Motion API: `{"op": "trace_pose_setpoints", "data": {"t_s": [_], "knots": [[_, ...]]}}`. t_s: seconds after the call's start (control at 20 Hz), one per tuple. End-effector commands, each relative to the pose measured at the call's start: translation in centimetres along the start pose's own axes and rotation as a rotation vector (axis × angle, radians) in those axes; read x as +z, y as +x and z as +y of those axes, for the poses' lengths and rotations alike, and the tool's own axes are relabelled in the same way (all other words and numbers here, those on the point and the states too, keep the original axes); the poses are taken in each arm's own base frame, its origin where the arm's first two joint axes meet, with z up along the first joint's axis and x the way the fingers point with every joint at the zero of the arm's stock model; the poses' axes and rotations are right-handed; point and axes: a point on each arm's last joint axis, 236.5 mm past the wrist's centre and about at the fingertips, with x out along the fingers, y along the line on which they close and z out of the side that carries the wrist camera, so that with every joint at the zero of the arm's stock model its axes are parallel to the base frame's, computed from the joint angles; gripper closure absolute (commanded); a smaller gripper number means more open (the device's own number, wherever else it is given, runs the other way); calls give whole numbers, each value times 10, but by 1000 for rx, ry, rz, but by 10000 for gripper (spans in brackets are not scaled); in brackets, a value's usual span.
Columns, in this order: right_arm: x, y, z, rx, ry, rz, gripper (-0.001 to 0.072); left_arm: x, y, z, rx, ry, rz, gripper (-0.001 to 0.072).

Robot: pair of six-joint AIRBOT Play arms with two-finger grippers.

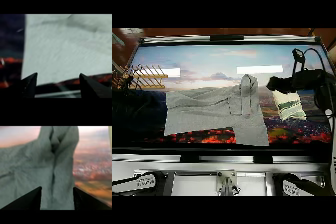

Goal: Fold the shirts.

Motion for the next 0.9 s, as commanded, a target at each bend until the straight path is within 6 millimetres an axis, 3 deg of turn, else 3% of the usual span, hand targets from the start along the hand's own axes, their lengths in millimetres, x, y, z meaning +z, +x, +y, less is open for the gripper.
{"op": "trace_pose_setpoints", "data": {"t_s": [0.0, 0.15, 0.2, 0.45, 0.85], "knots": [[-70, -34, -34, -36, -27, 290, 203, -60, 9, 49, 59, -82, 147, 100], [-68, -33, -42, -41, -9, 278, 203, -95, 39, 69, 40, -125, 206, 92], [-63, -31, -41, -39, -10, 254, 203, -98, 47, 71, 32, -120, 202, 92], [-44, -27, -35, -17, 3, 174, 203, -89, 72, 66, -10, -152, 121, 92], [-44, -24, -38, -22, 4, 178, 203, -74, 96, 47, -21, -145, 73, 101]]}}
